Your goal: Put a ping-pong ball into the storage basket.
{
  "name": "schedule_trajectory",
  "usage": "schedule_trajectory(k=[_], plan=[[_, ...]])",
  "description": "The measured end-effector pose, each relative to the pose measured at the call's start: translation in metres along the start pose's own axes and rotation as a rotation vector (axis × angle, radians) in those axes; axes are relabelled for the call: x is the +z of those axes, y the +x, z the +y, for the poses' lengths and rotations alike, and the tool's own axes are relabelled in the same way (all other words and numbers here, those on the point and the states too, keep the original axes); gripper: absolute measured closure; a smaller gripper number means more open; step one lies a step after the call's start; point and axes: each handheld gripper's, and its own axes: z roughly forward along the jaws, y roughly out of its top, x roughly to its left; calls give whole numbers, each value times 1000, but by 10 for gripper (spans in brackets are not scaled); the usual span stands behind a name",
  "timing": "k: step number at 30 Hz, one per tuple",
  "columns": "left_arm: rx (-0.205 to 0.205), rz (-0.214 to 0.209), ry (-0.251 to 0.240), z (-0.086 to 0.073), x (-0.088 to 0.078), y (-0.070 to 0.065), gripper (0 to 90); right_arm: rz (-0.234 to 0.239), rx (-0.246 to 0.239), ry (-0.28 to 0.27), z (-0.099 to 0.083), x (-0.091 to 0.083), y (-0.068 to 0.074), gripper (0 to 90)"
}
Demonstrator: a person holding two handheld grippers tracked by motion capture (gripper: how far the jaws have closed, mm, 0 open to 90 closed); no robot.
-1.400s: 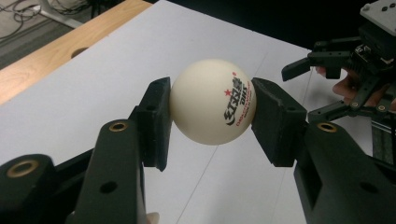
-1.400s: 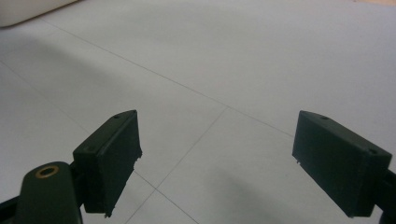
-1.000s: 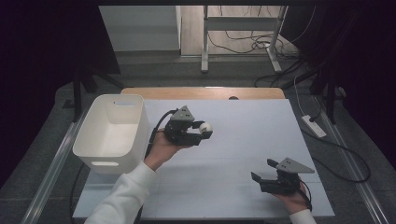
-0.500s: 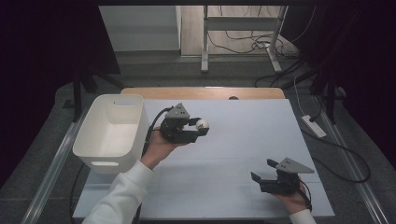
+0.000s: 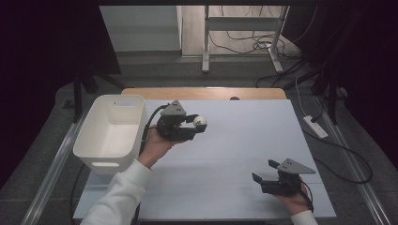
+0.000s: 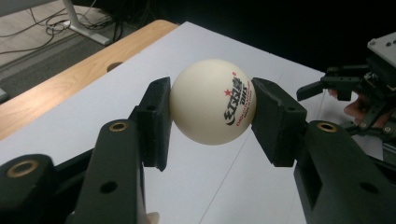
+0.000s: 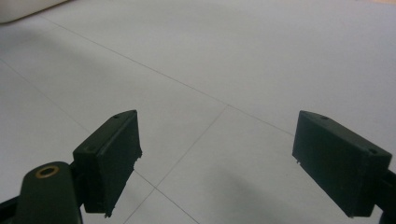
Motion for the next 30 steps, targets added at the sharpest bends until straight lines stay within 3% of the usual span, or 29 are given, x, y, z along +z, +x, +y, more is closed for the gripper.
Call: schedule_trajectory(k=[30], plan=[[-13, 47, -33, 5, -17, 10, 509, -1, 2, 1, 0, 0, 0, 147]])
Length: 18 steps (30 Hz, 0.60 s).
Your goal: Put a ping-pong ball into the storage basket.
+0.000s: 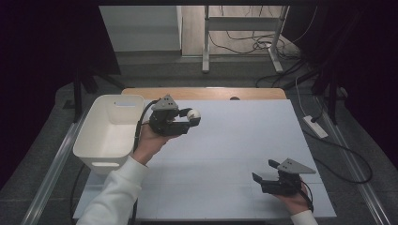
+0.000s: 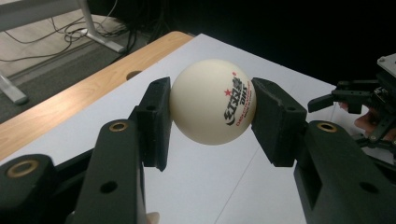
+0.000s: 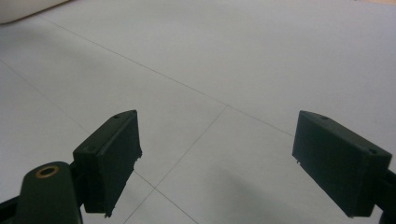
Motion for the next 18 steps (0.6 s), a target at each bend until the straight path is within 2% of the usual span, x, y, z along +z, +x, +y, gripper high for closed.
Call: schedule_trajectory(k=[18], plan=[[-14, 46, -21, 2, -14, 9, 509, -2, -2, 1, 0, 0, 0, 148]])
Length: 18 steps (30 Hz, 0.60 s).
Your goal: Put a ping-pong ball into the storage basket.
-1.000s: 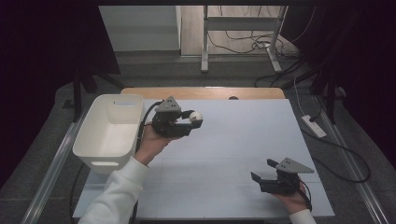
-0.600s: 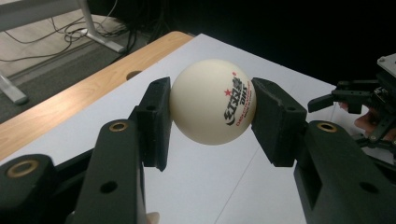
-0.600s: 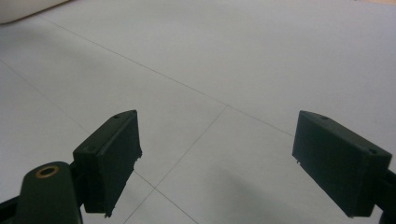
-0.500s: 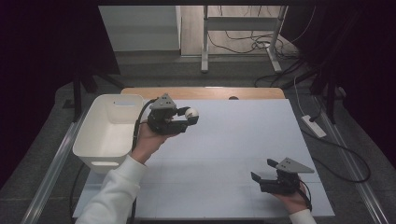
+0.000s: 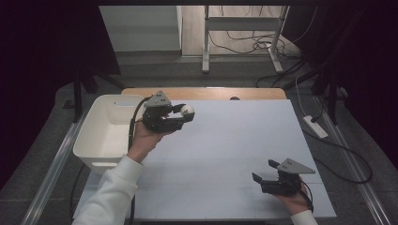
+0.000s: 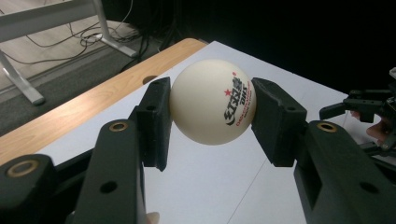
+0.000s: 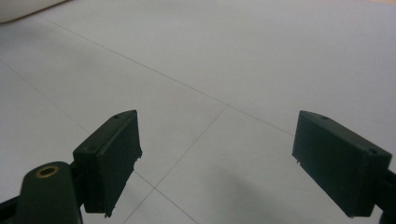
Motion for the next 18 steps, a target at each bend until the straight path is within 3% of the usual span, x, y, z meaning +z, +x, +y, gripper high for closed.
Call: schedule_trajectory(k=[18], plan=[[-25, 47, -12, -1, -14, 13, 509, 0, -3, -1, 0, 0, 0, 147]])
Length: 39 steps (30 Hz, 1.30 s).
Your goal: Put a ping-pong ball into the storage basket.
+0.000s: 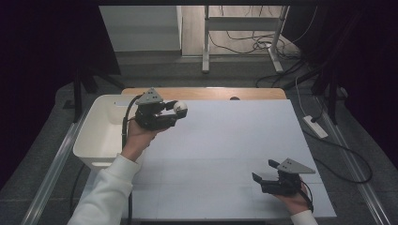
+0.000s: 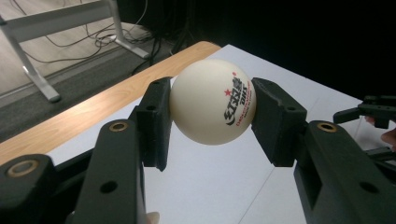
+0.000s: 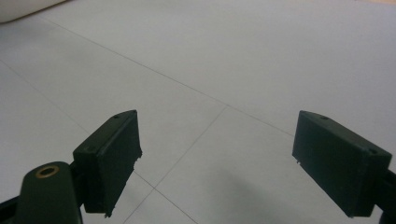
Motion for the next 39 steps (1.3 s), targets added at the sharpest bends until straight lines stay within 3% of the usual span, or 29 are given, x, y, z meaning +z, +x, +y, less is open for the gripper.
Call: schedule_trajectory(k=[39], plan=[[-54, 109, 1, -9, -25, 33, 508, -2, -2, -3, 0, 0, 0, 148]])
